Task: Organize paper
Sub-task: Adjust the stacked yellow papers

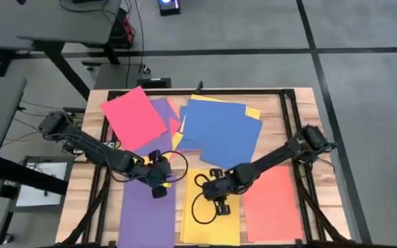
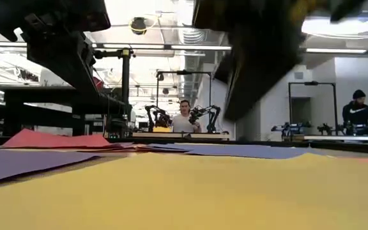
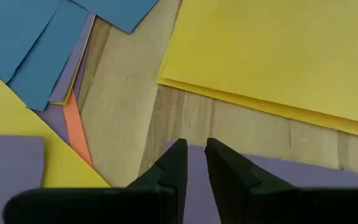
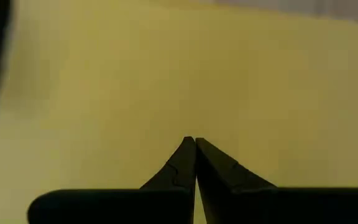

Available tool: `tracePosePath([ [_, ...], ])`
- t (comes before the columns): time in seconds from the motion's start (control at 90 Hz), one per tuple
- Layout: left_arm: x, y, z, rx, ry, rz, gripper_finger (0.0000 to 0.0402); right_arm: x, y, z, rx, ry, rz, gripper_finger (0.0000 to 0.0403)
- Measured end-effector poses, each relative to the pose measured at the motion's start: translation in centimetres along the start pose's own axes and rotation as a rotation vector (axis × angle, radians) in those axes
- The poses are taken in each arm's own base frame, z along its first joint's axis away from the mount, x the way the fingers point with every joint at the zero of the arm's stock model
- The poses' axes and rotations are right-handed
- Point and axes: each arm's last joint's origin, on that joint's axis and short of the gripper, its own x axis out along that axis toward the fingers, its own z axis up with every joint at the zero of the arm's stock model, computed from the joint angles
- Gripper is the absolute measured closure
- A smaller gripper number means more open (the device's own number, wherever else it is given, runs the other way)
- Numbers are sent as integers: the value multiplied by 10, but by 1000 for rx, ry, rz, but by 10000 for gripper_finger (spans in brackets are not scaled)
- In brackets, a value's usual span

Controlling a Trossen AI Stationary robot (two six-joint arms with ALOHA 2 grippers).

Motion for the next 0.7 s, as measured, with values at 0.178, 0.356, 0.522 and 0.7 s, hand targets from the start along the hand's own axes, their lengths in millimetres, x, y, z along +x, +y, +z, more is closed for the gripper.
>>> tracePosePath([
  [0.178,0,0,0,7,0,0,357,-37,8,6,-12,-61,-39,403],
  [0.356,1,2,1,-35,1,3,356,-63,0,-2,31,-56,-274,403],
  [0.522,6,16,6,-80,26,20,333,-70,-13,-14,64,-51,-447,401],
  [0.7,14,43,11,-90,92,62,280,-54,-35,-47,157,-6,-489,356],
])
